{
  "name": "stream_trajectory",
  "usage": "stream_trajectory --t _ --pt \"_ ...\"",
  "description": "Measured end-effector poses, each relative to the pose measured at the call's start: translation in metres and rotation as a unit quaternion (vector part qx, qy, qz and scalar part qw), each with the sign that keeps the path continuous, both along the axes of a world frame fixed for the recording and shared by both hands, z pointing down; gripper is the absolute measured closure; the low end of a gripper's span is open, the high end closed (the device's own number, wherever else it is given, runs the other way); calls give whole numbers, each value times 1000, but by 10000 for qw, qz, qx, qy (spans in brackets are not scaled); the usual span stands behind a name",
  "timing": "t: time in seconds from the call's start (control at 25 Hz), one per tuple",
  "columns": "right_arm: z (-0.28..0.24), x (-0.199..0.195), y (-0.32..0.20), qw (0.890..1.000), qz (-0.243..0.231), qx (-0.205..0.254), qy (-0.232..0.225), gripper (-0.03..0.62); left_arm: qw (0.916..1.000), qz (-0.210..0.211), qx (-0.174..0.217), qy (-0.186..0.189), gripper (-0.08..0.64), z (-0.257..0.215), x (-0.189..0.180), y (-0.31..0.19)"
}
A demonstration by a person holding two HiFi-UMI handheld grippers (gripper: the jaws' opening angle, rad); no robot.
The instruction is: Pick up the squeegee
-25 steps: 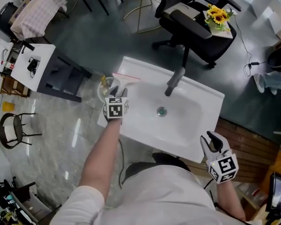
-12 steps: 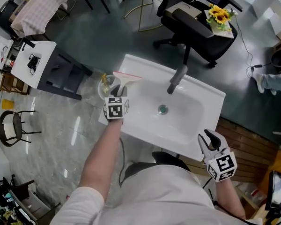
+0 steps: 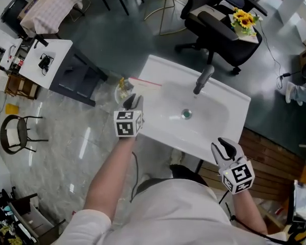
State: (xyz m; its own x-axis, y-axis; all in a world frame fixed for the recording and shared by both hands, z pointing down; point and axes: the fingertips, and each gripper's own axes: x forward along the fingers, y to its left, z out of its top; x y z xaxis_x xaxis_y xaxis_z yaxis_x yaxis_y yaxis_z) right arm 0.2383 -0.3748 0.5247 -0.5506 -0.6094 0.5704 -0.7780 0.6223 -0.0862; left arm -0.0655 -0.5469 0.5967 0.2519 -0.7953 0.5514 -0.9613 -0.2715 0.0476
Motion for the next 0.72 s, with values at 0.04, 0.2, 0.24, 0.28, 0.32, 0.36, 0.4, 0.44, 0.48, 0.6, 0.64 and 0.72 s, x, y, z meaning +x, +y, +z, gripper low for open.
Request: stream_trajectory --t 0.04,0.2,0.24,0.28,0.32,0.36,0.4,0.44,0.48,0.6,0.64,0.72 --pt "-1 -7 5 10000 -24 15 -13 489 10000 4 25 47 454 -5 -5 9" --pt "-4 -39 24 9999 -130 72 -23 489 9998 71 29 157 454 -21 -26 50" --pt "-5 -48 29 9998 -165 95 -24 489 9998 93 15 176 454 -26 -33 61" --pt "-7 -58 34 9997 -197 129 -26 489 9997 122 11 187 454 -30 -39 72" --pt "-8 -67 37 9996 -220 170 -28 489 9997 159 22 187 454 -35 -46 82" --pt "-9 -75 41 9995 -229 210 -28 489 9996 202 46 180 454 -41 -52 91" --pt "-11 -82 44 9994 -226 247 -24 491 9995 247 80 175 454 -47 -57 101" --pt "-12 -89 48 9994 -213 285 -12 491 9994 289 119 174 454 -54 -63 111" --pt "-13 -96 52 9993 -199 323 7 491 9992 326 159 179 454 -60 -68 121" --pt "-18 -116 69 9989 -164 437 37 506 9984 432 268 233 454 -81 -85 155" --pt "-21 -122 75 9987 -146 483 33 508 9980 482 305 269 454 -87 -89 167" --pt "-24 -135 88 9983 -120 568 36 515 9968 606 389 342 454 -98 -95 190"
